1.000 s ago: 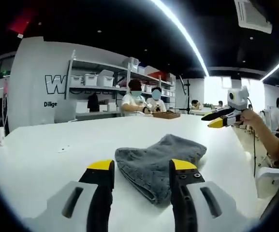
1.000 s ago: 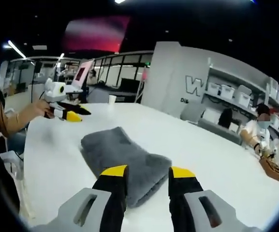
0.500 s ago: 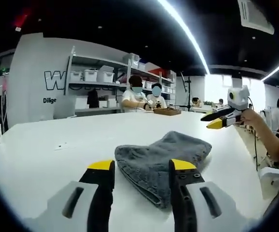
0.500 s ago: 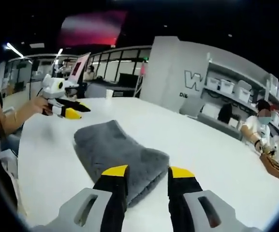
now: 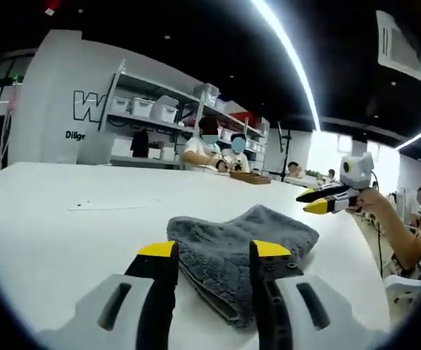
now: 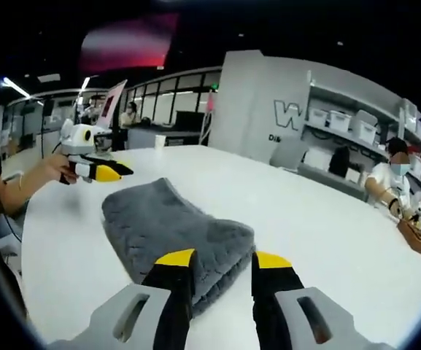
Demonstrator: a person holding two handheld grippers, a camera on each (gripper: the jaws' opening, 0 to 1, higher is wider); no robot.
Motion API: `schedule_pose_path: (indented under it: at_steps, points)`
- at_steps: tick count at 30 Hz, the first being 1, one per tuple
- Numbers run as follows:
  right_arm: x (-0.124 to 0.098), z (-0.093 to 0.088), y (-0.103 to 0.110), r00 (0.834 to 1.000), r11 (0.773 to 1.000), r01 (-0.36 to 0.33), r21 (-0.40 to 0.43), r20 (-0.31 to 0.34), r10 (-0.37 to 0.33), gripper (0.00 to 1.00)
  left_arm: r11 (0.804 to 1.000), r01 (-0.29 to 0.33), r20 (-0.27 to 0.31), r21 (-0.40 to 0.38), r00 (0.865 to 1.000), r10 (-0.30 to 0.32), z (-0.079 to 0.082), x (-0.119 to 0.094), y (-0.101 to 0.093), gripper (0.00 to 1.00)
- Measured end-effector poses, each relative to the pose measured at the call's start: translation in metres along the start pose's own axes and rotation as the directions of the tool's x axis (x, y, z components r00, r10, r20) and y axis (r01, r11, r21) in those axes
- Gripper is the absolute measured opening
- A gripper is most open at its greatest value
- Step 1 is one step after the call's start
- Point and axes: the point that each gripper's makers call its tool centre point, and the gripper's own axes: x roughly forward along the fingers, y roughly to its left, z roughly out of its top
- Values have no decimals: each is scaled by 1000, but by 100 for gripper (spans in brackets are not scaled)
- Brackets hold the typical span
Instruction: Open the folded towel by lifting each exposed corner and separating the folded layers until the towel lies flat within the target outline without major curled edges
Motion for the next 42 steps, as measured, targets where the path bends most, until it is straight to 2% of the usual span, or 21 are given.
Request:
schedule_pose_path:
  at_steps: [2,4,9,17,19,29,32,35,40,42]
  points:
    - [4,-2,0,1000,1000,-6,7,-6,7,25,1000,4,-9,-2,1000,-4,-3,1,-1,37]
    - [8,-2,-1,1000,1000,-11,1,-9,11,25,999,34,-7,-24,999,-34,-4,2,-7,37]
    - [12,5,-10,1000,1000,10,2,2,-10,24,1000,24,-28,-18,999,-24,-11,7,-5,37]
    - [21,6,-13,1000,1000,1,0,10,-1,21,1000,6,-29,-14,1000,-7,-12,7,0,36]
    - [26,2,-15,1000,999,3,38,0,-3,21,1000,-3,-31,-18,1000,2,-13,7,2,36]
    - [43,-1,-19,1000,998,9,66,1,-9,21,1000,1,-49,-23,999,-2,-24,13,-1,35]
    - [47,-4,-24,1000,994,14,105,-6,-14,21,999,16,-47,-42,999,-17,-26,14,-6,35]
    - [50,-5,-31,1000,991,28,133,-3,-28,21,999,14,-53,-34,998,-15,-27,15,-7,35]
    - [57,-3,-30,1000,987,20,161,4,-21,22,1000,7,-64,-27,998,-9,-30,14,-6,35]
    - [62,1,-29,999,979,5,204,36,-13,26,1000,2,-70,-17,998,-3,-31,14,-6,36]
